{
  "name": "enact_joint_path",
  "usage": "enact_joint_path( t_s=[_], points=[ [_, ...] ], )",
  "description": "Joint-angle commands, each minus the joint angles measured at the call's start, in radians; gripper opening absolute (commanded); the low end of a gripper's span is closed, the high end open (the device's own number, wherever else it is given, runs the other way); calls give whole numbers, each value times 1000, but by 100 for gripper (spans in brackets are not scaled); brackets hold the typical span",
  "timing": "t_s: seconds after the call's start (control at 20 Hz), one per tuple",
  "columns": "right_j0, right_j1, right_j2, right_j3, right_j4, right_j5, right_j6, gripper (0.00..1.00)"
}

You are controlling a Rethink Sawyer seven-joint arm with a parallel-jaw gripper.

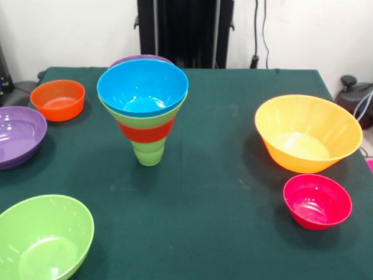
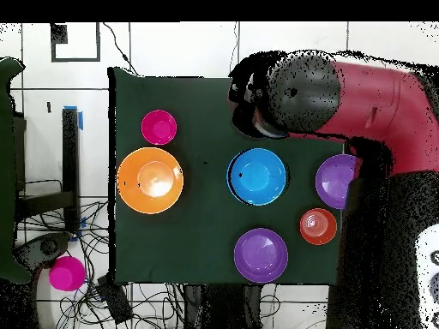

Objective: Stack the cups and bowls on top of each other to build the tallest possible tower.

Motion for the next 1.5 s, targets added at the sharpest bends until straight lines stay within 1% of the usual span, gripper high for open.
enact_joint_path(
  t_s=[0.05, 0.1, 0.15, 0.3, 0.35, 0.4, 0.6, 0.8, 0.9, 1.0, 1.2, 1.25, 1.35, 1.5],
  points=[
    [28, 84, 41, -104, -13, 145, -63, 100],
    [31, 92, 36, -95, -38, 88, -78, 100],
    [30, 100, 38, -70, -24, 47, -65, 100],
    [37, 118, 48, -62, -5, 62, -66, 100],
    [40, 117, 51, -55, -1, 58, -69, 100],
    [49, 114, 44, -49, -4, 40, -49, 100],
    [67, 117, 44, 6, 5, -78, -14, 100],
    [72, 143, 33, 70, 0, -184, 7, 100],
    [77, 160, 27, 92, 5, -212, 22, 100],
    [83, 178, 16, 102, 22, -213, 47, 100],
    [80, 200, 15, 137, 42, -278, 59, 100],
    [84, 202, 6, 147, 39, -299, 70, 100],
    [101, 201, -26, 154, 22, -306, 98, 100],
    [114, 189, -52, 157, -5, -312, 90, 100]
  ],
)
